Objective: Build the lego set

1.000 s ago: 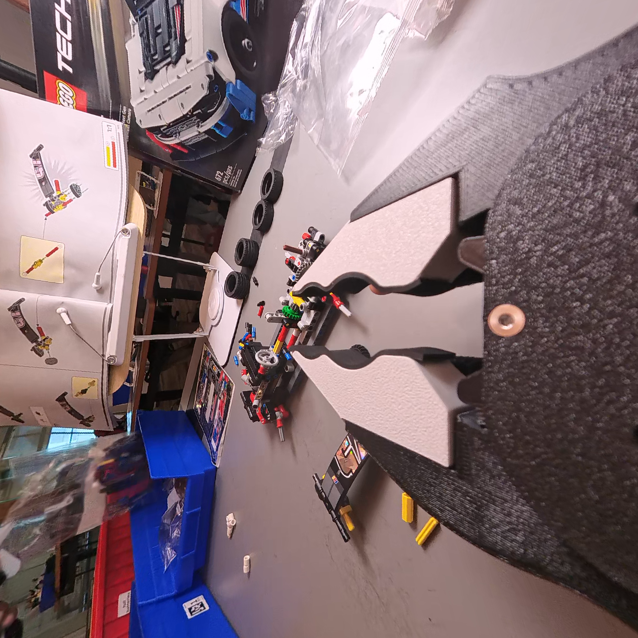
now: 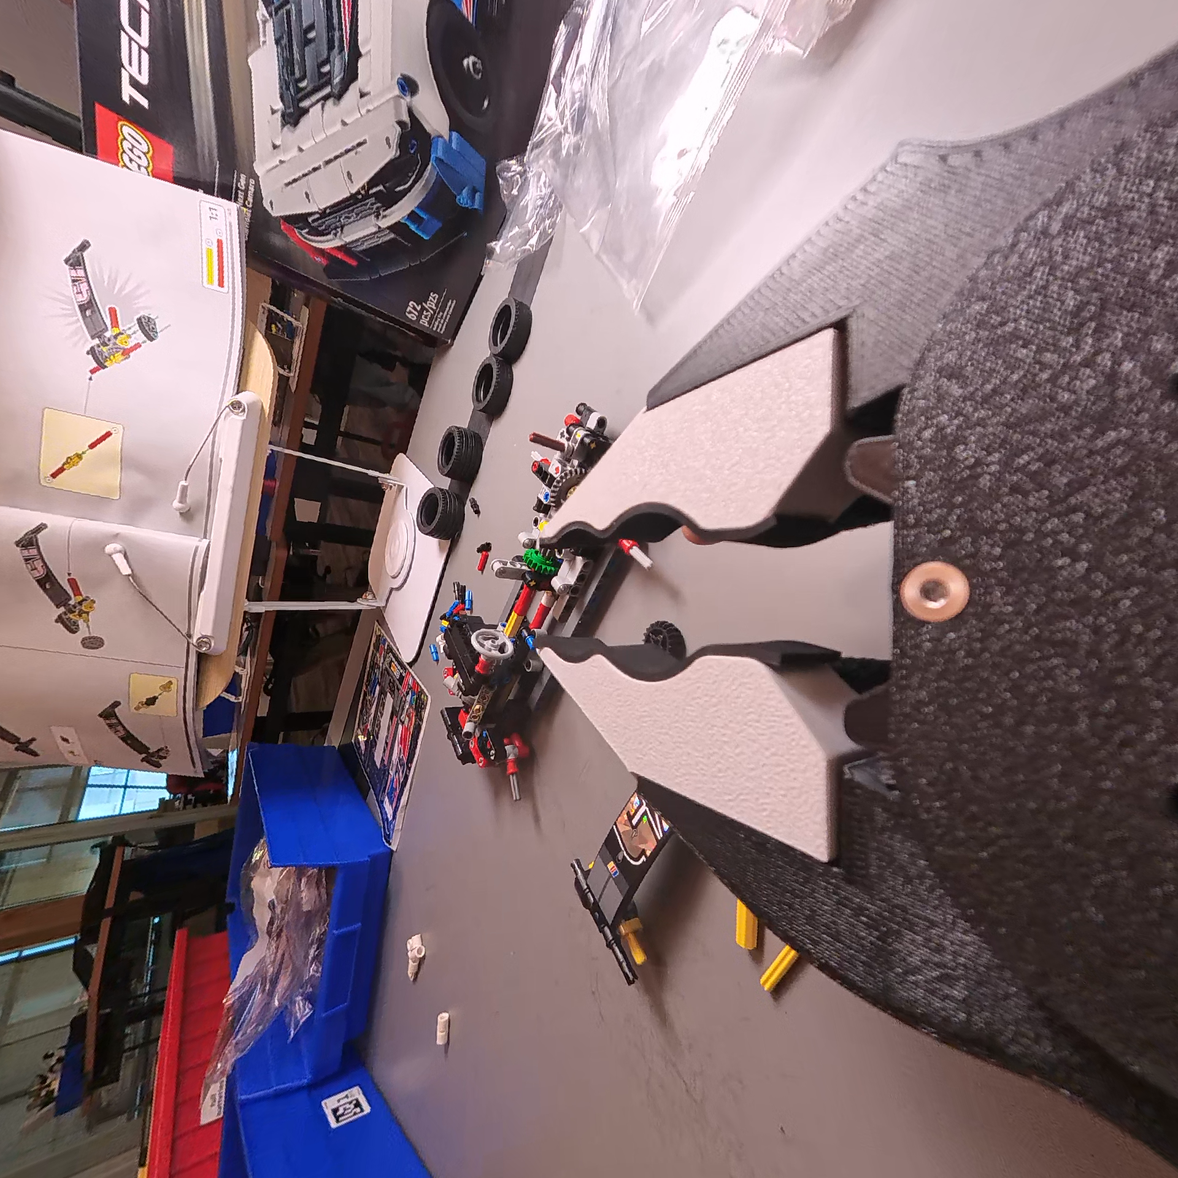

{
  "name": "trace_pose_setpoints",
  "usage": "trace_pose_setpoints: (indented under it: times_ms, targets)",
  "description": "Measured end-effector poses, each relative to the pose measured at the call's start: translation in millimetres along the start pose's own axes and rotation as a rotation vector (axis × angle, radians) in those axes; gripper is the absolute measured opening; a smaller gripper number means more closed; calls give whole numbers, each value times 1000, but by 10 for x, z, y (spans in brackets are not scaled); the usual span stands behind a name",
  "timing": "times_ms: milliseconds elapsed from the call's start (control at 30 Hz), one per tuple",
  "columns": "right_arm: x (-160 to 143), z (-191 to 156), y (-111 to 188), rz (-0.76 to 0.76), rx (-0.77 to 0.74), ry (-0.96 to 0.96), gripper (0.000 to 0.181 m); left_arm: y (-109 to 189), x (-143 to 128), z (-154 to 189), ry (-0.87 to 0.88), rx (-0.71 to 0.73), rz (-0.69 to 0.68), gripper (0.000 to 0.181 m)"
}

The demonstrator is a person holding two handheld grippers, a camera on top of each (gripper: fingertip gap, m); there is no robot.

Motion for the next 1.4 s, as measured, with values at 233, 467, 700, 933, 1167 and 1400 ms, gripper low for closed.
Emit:
trace_pose_setpoints:
  times_ms: [233, 467, 700, 933, 1167, 1400]
  targets:
    - [4, -44, -5, -6, 8, 28, 24, -638, -468, 182, -28, 315, -153, 23]
    - [3, -60, -14, -14, 7, 42, 23, -695, -483, 221, -101, 464, -33, 25]
    - [3, -59, -30, -18, -2, 53, 23, -796, -507, 360, -186, 789, 67, 27]
    - [2, -73, -40, -24, -10, 73, 23, -732, -503, 506, -248, 935, 283, 27]
    - [-1, -70, -58, -32, -17, 86, 23, -764, -584, 601, -412, 1045, 336, 27]
    - [-1, -65, -57, -29, -22, 84, 23, -796, -618, 618, -477, 1048, 328, 27]
Point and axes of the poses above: each gripper's, where its closed fingertips meet, y back along the fingers, x out of its top, z = x × y across the jaws, the point moved 9 cm from there along y, back along the fingers, and after that the axes turned 6 degrees about y, right-handed, at the moved point
